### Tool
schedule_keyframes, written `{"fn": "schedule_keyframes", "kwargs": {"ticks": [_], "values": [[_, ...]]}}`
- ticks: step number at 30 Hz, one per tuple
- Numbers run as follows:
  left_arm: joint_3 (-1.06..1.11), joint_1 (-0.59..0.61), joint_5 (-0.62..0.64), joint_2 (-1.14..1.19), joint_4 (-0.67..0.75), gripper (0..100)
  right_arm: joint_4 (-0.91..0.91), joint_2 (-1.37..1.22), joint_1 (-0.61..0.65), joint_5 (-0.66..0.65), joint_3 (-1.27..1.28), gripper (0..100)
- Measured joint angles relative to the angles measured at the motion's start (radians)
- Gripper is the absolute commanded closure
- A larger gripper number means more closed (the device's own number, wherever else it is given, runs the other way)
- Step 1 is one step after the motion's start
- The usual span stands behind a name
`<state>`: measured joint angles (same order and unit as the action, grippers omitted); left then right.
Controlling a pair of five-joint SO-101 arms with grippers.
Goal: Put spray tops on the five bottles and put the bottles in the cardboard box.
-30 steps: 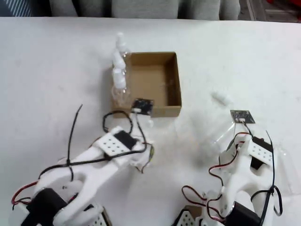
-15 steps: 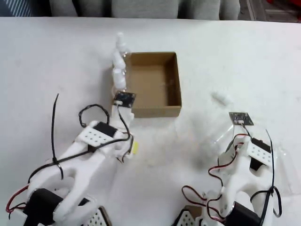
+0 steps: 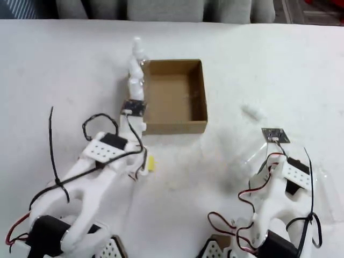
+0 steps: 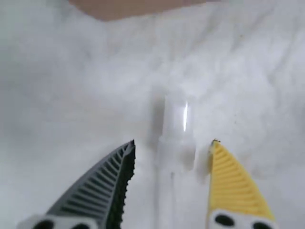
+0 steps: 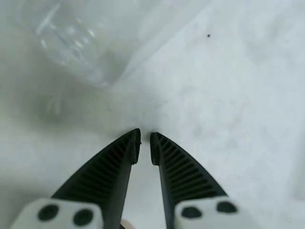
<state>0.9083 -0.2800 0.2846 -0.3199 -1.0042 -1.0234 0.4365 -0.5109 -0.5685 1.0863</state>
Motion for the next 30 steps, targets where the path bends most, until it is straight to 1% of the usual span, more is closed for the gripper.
{"fn": "schedule_keyframes", "kwargs": {"ticks": [4,13,18,20,22,23,25,26,27,28,30], "values": [[-0.051,-0.002,0.000,0.058,-0.032,76,0.000,0.000,0.000,0.000,0.000,98.2],[-0.238,0.003,0.000,0.311,-0.097,76,0.000,0.000,0.000,0.000,0.000,98.2],[-0.270,0.000,0.000,0.376,-0.103,76,0.000,0.000,-0.002,0.000,0.000,98.2],[-0.281,-0.020,0.000,0.388,-0.103,76,0.000,0.000,0.000,0.000,0.000,98.2],[-0.282,-0.043,0.000,0.396,-0.103,81,0.000,0.000,0.000,0.000,0.000,98.2],[-0.282,-0.051,0.000,0.397,-0.101,85,0.000,0.000,0.000,0.000,0.000,98.2],[-0.284,-0.064,0.000,0.400,-0.089,98,0.000,0.000,-0.002,0.000,0.000,98.2],[-0.292,-0.069,0.000,0.408,-0.084,99,0.000,0.000,-0.002,0.000,0.000,98.2],[-0.299,-0.071,0.000,0.413,-0.081,96,0.000,0.000,0.002,0.000,0.000,98.2],[-0.302,-0.071,0.000,0.417,-0.081,95,0.000,0.000,0.002,0.000,0.000,98.2],[-0.302,-0.074,0.000,0.419,-0.081,98,0.000,0.000,-0.003,0.000,0.000,98.2]]}}
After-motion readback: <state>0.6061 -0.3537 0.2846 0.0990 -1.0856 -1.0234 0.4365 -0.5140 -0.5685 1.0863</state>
